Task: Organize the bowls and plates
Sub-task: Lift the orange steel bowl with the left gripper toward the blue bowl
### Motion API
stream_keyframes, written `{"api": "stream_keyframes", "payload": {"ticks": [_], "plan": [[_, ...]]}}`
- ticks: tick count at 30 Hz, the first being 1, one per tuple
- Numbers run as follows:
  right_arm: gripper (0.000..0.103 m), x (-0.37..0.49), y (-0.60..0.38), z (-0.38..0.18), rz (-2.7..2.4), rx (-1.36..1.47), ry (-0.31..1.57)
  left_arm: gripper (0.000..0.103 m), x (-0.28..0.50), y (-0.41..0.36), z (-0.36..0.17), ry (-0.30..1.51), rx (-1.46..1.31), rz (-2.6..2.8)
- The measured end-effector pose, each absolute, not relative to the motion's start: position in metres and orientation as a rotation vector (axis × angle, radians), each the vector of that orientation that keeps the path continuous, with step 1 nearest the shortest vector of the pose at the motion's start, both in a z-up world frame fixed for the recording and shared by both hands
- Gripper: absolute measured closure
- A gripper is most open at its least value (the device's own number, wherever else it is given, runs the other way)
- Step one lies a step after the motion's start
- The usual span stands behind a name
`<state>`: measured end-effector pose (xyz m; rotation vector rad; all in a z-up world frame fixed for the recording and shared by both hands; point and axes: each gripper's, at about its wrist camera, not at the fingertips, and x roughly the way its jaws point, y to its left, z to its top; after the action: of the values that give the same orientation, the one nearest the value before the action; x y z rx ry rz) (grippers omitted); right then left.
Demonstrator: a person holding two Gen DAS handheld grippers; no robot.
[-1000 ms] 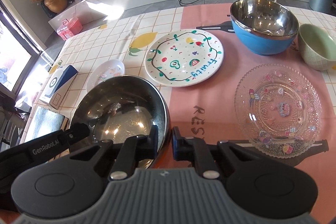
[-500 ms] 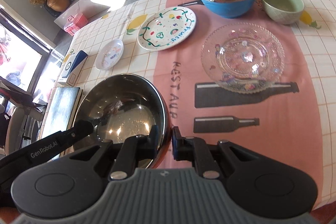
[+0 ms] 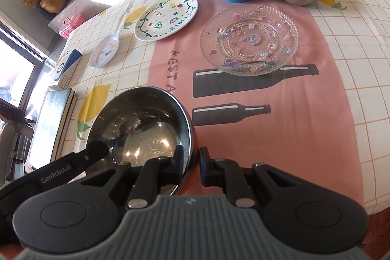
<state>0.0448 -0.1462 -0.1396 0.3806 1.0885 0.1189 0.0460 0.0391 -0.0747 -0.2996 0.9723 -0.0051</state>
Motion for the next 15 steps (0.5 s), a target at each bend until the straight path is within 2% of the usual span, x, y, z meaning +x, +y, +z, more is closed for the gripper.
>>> {"api": "stream_keyframes", "payload": {"ticks": [15], "plan": [[0.09, 0.0486, -0.1423, -0.1472, 0.122, 0.358, 1.091, 0.097, 0.0464, 0.0406, -0.0843, 0.978, -0.313, -0.001]]}}
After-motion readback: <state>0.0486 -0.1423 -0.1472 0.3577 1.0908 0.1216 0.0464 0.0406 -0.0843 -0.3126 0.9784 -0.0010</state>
